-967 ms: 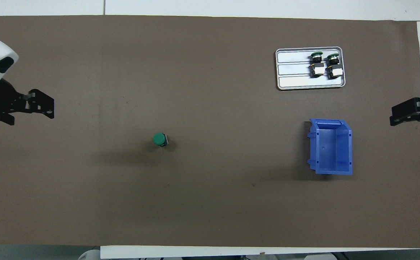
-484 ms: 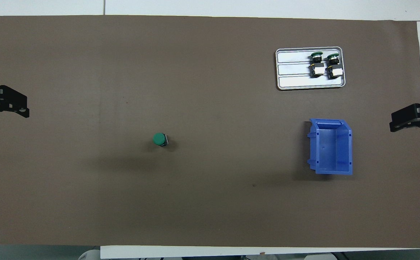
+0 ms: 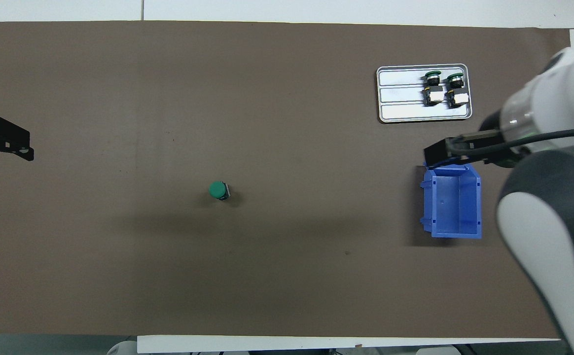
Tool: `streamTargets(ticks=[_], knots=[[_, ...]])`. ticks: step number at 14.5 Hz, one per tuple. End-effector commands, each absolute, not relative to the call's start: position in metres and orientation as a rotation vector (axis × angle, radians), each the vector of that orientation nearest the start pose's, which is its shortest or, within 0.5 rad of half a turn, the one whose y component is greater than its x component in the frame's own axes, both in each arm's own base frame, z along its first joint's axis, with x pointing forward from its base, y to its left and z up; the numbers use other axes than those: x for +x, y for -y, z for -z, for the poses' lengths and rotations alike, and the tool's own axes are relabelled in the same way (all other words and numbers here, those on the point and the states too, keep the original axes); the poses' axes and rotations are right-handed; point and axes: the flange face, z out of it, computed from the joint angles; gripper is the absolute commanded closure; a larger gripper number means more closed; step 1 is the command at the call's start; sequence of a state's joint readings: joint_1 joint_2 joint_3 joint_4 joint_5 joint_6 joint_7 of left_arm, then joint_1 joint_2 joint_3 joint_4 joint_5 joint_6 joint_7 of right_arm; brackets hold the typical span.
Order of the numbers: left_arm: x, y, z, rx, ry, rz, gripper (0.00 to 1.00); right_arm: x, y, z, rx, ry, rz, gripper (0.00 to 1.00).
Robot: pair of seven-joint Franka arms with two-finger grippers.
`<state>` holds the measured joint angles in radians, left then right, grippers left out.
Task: Place and press button with both arms
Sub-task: 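Reach the right gripper toward the green button, then grasp the green button with the right gripper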
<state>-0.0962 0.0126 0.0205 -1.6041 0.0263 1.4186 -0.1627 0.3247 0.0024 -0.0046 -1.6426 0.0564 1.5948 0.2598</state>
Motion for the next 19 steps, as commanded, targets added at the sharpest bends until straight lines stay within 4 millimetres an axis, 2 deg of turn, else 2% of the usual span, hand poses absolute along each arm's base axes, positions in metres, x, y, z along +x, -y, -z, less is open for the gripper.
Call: streamTargets(ticks=[1, 3, 5, 8, 9, 11, 13, 14, 16, 17, 19], knots=[[0.533, 0.034, -0.590, -3.061, 0.114, -0.307, 0.01, 0.539, -0.273, -0.566, -3.083, 0.008, -0.044, 0.01], [0.533, 0.037, -0.589, -3.061, 0.088, -0.305, 0.01, 0.540, -0.348, -0.534, -3.082, -0.064, -0.023, 0.01], [0.535, 0.037, -0.590, -3.064, 0.097, -0.289, 0.01, 0.531, -0.421, -0.507, -3.091, -0.088, -0.008, 0.01], [0.536, 0.040, -0.593, -3.068, 0.076, -0.270, 0.01, 0.514, -0.479, -0.465, -3.086, -0.112, 0.044, 0.01], [0.536, 0.039, -0.595, -3.069, 0.081, -0.263, 0.01, 0.510, -0.492, -0.453, -3.098, -0.115, 0.089, 0.01], [0.533, 0.034, -0.599, -3.072, 0.088, -0.252, 0.01, 0.514, -0.504, -0.436, -3.078, -0.103, 0.164, 0.01], [0.533, 0.022, -0.602, -3.074, 0.116, -0.247, 0.01, 0.499, -0.533, -0.400, -3.087, -0.027, 0.170, 0.01], [0.534, 0.016, -0.602, -3.078, 0.114, -0.243, 0.01, 0.501, -0.540, -0.395, -3.061, 0.007, 0.245, 0.01], [0.534, 0.014, -0.603, -3.085, 0.048, -0.241, 0.01, 0.490, -0.544, -0.371, -3.071, 0.075, 0.297, 0.01], [0.534, 0.022, -0.604, -3.082, 0.034, -0.233, 0.01, 0.487, -0.546, -0.366, -3.075, 0.085, 0.294, 0.01], [0.536, 0.024, -0.605, -3.084, 0.031, -0.212, 0.01, 0.478, -0.552, -0.355, -3.070, 0.118, 0.298, 0.01]])
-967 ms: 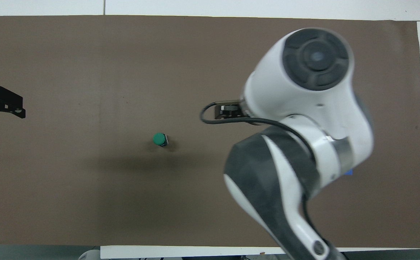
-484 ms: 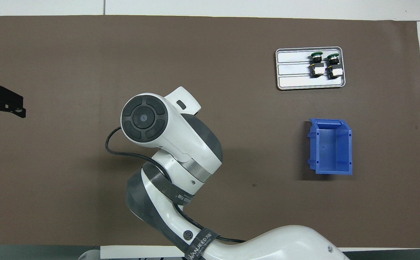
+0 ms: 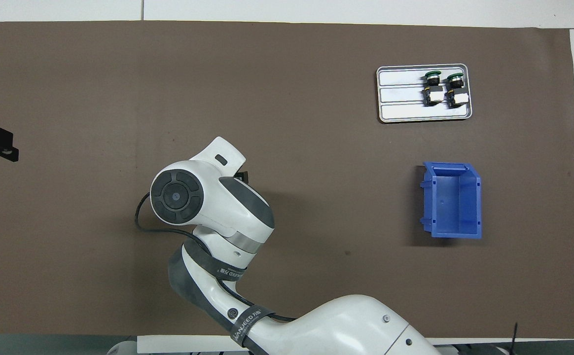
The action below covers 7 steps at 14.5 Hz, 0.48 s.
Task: Place and press button with both arms
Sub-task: 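Grasp the green button with the right gripper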
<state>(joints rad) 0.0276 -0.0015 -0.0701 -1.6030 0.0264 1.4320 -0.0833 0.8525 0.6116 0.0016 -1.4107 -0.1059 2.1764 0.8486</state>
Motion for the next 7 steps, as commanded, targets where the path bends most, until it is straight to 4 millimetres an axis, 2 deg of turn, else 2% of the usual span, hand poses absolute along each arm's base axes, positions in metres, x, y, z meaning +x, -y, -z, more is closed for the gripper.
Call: streamTargets(ticks=[1, 3, 5, 7], knots=[[0.536, 0.025, -0.606, -3.086, 0.024, -0.197, 0.01, 0.474, -0.553, -0.345, -3.066, 0.134, 0.302, 0.01], [0.535, 0.023, -0.611, -3.087, 0.020, -0.181, 0.01, 0.462, -0.551, -0.320, -3.089, 0.226, 0.320, 0.01], [0.536, 0.024, -0.605, -3.086, 0.017, -0.200, 0.01, 0.458, -0.550, -0.314, -3.099, 0.279, 0.317, 0.01], [0.535, 0.025, -0.604, -3.085, 0.012, -0.207, 0.01, 0.462, -0.545, -0.313, -3.094, 0.333, 0.322, 0.03]])
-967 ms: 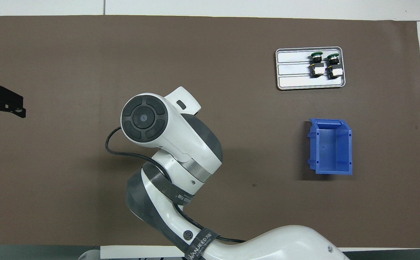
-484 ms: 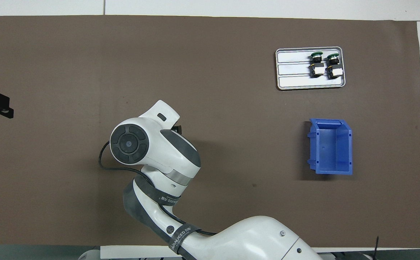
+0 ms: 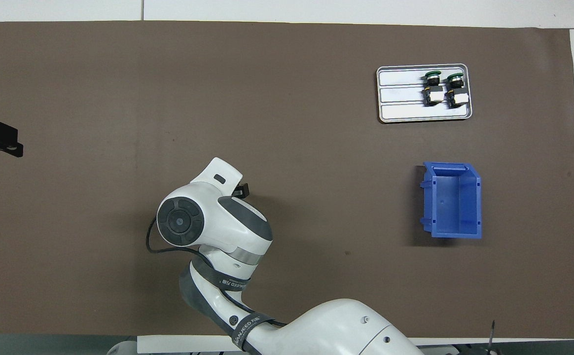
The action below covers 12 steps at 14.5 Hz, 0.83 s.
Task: Place and press button with both arms
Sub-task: 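Grasp the green button with the right gripper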
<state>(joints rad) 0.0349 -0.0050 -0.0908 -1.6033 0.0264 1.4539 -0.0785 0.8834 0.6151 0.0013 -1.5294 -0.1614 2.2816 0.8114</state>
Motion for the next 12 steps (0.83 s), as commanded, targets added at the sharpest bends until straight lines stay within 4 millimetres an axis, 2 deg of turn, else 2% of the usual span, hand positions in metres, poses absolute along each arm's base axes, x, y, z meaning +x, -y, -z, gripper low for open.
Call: streamTargets(ticks=[1, 2, 4, 8, 10, 11, 12], knots=[[0.5357, 0.0238, -0.6038, -3.086, 0.014, -0.205, 0.01, 0.4640, -0.5441, -0.3132, -3.095, 0.340, 0.322, 0.12], [0.5356, 0.0246, -0.6031, -3.085, 0.012, -0.207, 0.01, 0.4651, -0.5435, -0.3139, -3.091, 0.349, 0.319, 0.23], [0.5356, 0.0238, -0.6031, -3.085, 0.014, -0.207, 0.01, 0.4642, -0.5439, -0.3136, -3.088, 0.341, 0.302, 0.40], [0.5351, 0.0246, -0.6032, -3.085, 0.010, -0.207, 0.01, 0.4639, -0.5446, -0.3142, -3.079, 0.313, 0.283, 0.39], [0.5355, 0.0246, -0.6024, -3.085, 0.010, -0.210, 0.01, 0.4640, -0.5447, -0.3144, -3.078, 0.313, 0.285, 0.35], [0.5355, 0.0246, -0.6024, -3.085, 0.012, -0.209, 0.01, 0.4640, -0.5447, -0.3144, -3.078, 0.313, 0.285, 0.37], [0.5349, 0.0246, -0.6031, -3.085, 0.012, -0.209, 0.01, 0.4649, -0.5439, -0.3146, -3.081, 0.313, 0.282, 0.55]])
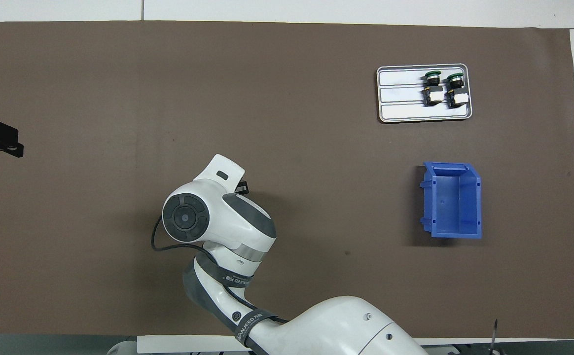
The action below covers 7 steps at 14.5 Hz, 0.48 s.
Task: Place and press button with both arms
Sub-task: 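Grasp the green button with the right gripper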
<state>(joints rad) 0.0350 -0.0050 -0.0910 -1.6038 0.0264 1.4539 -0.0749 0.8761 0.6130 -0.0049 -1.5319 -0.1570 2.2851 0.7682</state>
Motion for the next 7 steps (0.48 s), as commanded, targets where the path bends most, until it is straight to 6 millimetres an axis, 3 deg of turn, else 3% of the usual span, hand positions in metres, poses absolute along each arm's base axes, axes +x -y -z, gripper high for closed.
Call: streamTargets(ticks=[1, 3, 5, 7], knots=[[0.535, 0.025, -0.603, -3.084, 0.017, -0.212, 0.01, 0.465, -0.544, -0.317, -3.083, 0.314, 0.279, 0.74], [0.535, 0.025, -0.603, -3.084, 0.026, -0.211, 0.00, 0.476, -0.539, -0.329, -3.098, 0.291, 0.276, 0.98], [0.535, 0.025, -0.603, -3.084, 0.029, -0.209, 0.00, 0.498, -0.521, -0.353, -3.128, 0.247, 0.255, 1.00], [0.535, 0.025, -0.603, -3.084, 0.031, -0.214, 0.00, 0.517, -0.475, -0.398, -3.138, 0.267, 0.259, 1.00]])
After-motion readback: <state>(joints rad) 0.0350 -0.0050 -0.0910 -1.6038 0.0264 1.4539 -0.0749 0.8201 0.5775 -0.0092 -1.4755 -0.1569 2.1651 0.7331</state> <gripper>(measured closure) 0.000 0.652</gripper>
